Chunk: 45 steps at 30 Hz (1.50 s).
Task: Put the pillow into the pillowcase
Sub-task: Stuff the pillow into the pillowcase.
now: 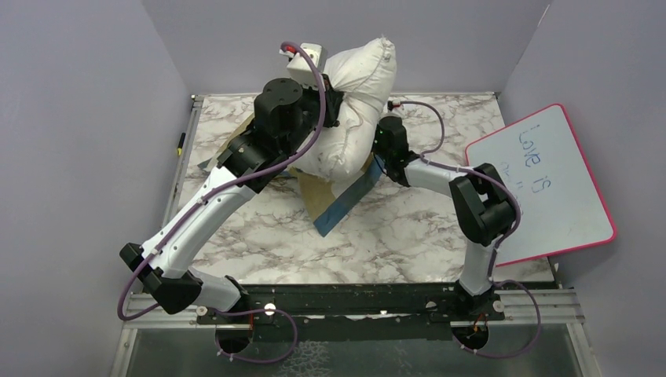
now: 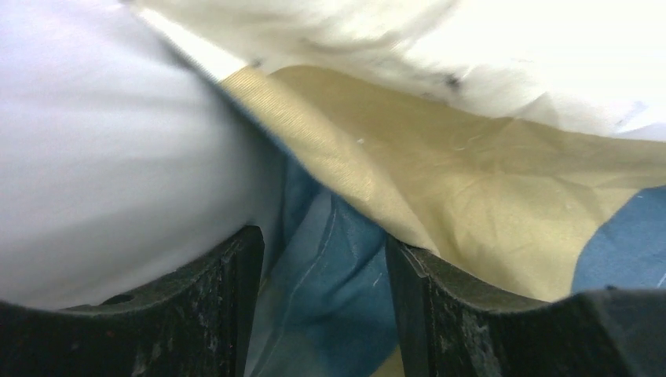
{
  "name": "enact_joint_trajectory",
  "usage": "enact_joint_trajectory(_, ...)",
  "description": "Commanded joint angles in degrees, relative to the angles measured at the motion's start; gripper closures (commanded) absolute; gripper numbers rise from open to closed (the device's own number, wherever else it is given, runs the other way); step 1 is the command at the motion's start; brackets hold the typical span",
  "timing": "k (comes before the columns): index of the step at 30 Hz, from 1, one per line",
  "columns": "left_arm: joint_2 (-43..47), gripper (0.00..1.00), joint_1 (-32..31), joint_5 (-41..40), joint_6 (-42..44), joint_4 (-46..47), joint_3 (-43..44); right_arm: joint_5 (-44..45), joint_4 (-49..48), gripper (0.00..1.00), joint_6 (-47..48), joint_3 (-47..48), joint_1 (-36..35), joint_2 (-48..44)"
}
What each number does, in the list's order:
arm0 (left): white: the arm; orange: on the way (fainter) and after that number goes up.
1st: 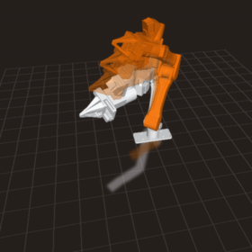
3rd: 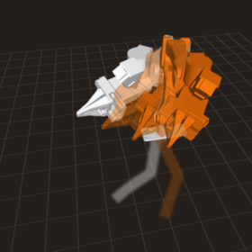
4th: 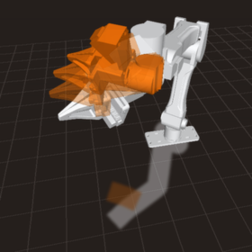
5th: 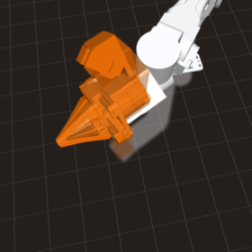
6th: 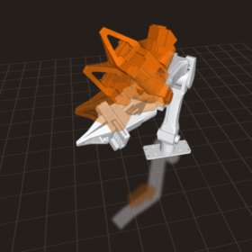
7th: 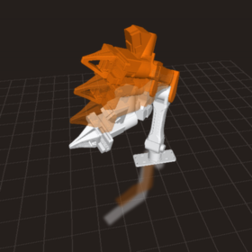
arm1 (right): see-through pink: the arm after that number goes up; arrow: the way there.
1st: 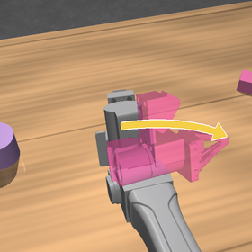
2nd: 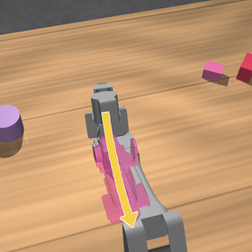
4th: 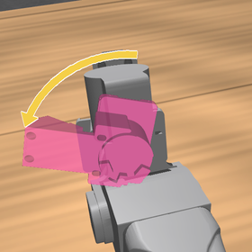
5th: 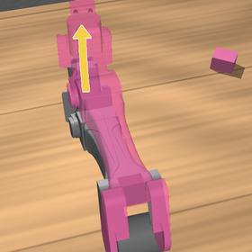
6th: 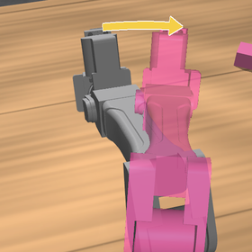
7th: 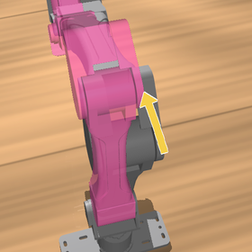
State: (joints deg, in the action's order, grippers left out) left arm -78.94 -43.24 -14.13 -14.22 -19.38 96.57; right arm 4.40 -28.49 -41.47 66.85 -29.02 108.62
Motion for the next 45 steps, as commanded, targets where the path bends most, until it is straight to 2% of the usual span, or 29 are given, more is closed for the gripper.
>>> enact_joint_trajectory(1,3.6,1.0,0.0,0.5,-1.7,9.3,-0.2,8.5,4.8,0.38,-0.1,3.9,-0.3,6.0)
enact_joint_trajectory(6,3.6,1.0,-0.1,2.1,-3.5,10.4,-0.9,11.9,8.5,0.38,-1.1,8.6,-0.3,10.7)
enact_joint_trajectory(8,3.6,1.0,0.0,2.3,-3.8,10.8,-0.9,11.3,9.8,0.42,-1.2,11.1,-0.3,12.6)
enact_joint_trajectory(11,3.7,1.0,-0.1,2.0,-3.6,10.9,-1.0,13.6,14.6,0.56,-2.2,15.8,-0.3,15.7)
enact_joint_trajectory(14,4.3,1.0,0.1,1.7,-3.6,11.2,-1.6,14.1,14.5,0.74,-2.7,17.4,0.0,18.0)
enact_joint_trajectory(17,4.5,1.0,-0.1,1.5,-3.4,11.1,-1.6,9.9,8.0,0.98,-1.0,15.5,0.9,17.7)
enact_joint_trajectory(18,4.6,1.0,0.0,1.3,-3.2,11.1,-1.6,6.7,4.5,0.99,-0.7,12.6,1.5,16.8)
enact_joint_trajectory(23,4.9,1.0,0.0,0.0,-2.3,11.0,-2.3,-8.0,-5.8,1.0,-1.3,5.7,5.3,12.4)
enact_joint_trajectory(26,4.9,1.0,0.0,-0.7,-1.7,10.8,-2.3,-19.2,-15.2,1.0,-3.1,1.5,7.4,10.5)
enact_joint_trajectory(30,5.7,1.0,0.0,-2.8,-0.8,11.3,-4.0,-28.8,-24.1,1.0,-1.3,-1.3,8.3,8.0)
enact_joint_trajectory(33,6.5,1.0,0.0,-2.3,-1.4,12.7,-6.1,-33.5,-25.2,1.0,1.7,-1.3,8.9,8.1)
enact_joint_trajectory(36,6.1,1.0,0.0,-2.3,-1.1,11.9,-5.5,-41.6,-35.8,1.0,-1.7,-3.7,10.4,8.9)
enact_joint_trajectory(41,5.8,1.0,0.0,-2.9,-0.1,11.6,-4.7,-49.2,-46.8,1.0,-7.4,-3.8,11.4,10.3)
enact_joint_trajectory(45,5.8,1.0,0.0,-3.7,0.4,11.1,-4.7,-50.2,-51.3,1.0,-11.7,-4.1,12.7,9.9)
